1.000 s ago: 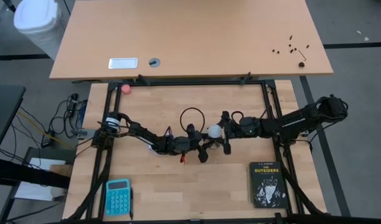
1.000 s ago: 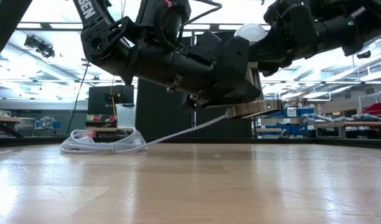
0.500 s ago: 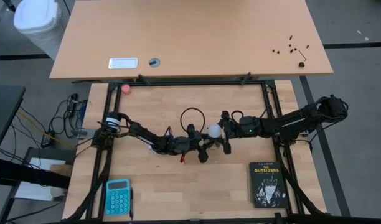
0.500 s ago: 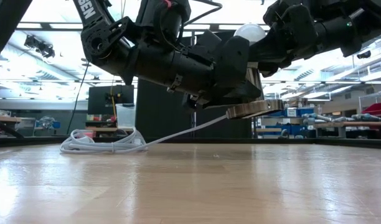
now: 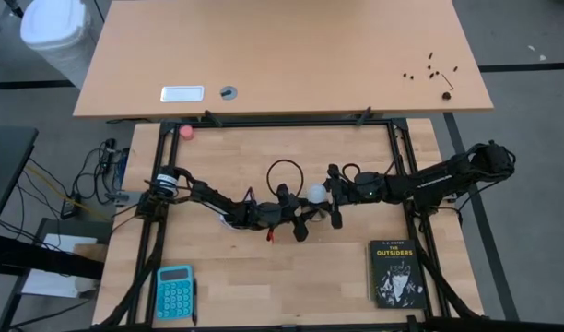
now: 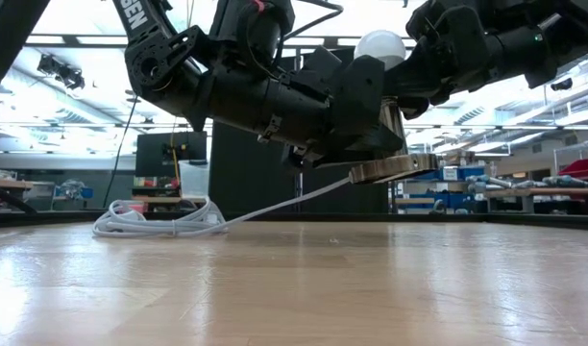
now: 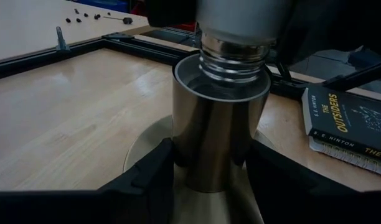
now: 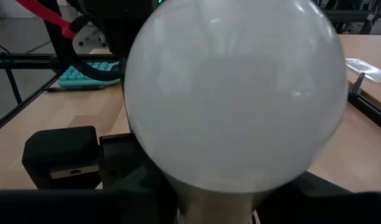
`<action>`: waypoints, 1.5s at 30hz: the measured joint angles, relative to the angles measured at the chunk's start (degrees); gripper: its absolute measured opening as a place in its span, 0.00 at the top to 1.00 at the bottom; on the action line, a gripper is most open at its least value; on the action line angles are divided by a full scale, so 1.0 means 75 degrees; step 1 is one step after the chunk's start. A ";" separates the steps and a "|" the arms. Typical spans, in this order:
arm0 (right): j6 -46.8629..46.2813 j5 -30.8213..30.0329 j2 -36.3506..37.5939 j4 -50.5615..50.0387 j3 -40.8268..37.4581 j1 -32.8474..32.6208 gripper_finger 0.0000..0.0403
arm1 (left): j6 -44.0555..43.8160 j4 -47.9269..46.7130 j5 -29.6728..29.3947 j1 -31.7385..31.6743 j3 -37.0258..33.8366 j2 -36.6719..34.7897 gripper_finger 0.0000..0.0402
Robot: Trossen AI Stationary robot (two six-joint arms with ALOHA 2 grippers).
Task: Screw lightbulb
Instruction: Insert the white lightbulb into the silver lamp
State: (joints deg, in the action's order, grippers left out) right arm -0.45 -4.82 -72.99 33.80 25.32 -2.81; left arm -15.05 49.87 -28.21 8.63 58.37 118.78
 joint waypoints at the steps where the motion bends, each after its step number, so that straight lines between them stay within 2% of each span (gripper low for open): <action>1: 0.0000 0.0000 0.0000 0.0000 0.0000 0.0000 0.57 | 0.0000 0.0000 0.0000 0.0001 0.0000 0.0000 0.53; 16: -0.0100 0.0070 0.0000 -0.0012 0.0003 0.0000 0.57 | 0.0000 -0.0003 0.0000 0.0001 0.0000 0.0006 0.53; 30: -0.0347 0.0476 -0.0003 -0.0291 0.0127 0.0263 0.39 | 0.0000 -0.0012 0.0003 -0.0001 0.0000 0.0009 0.53; 36: -0.0273 0.0689 -0.0003 -0.1361 0.0641 0.0353 0.38 | -0.0018 -0.0007 0.0001 -0.0001 0.0000 0.0009 0.53; 45: -0.0175 0.0932 -0.0003 -0.1533 0.0726 0.0537 0.38 | -0.0026 -0.0009 0.0001 -0.0001 0.0000 0.0009 0.53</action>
State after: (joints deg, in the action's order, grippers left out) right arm -1.76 2.17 -73.01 22.31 30.76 1.22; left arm -15.25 49.80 -28.20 8.63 58.37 118.85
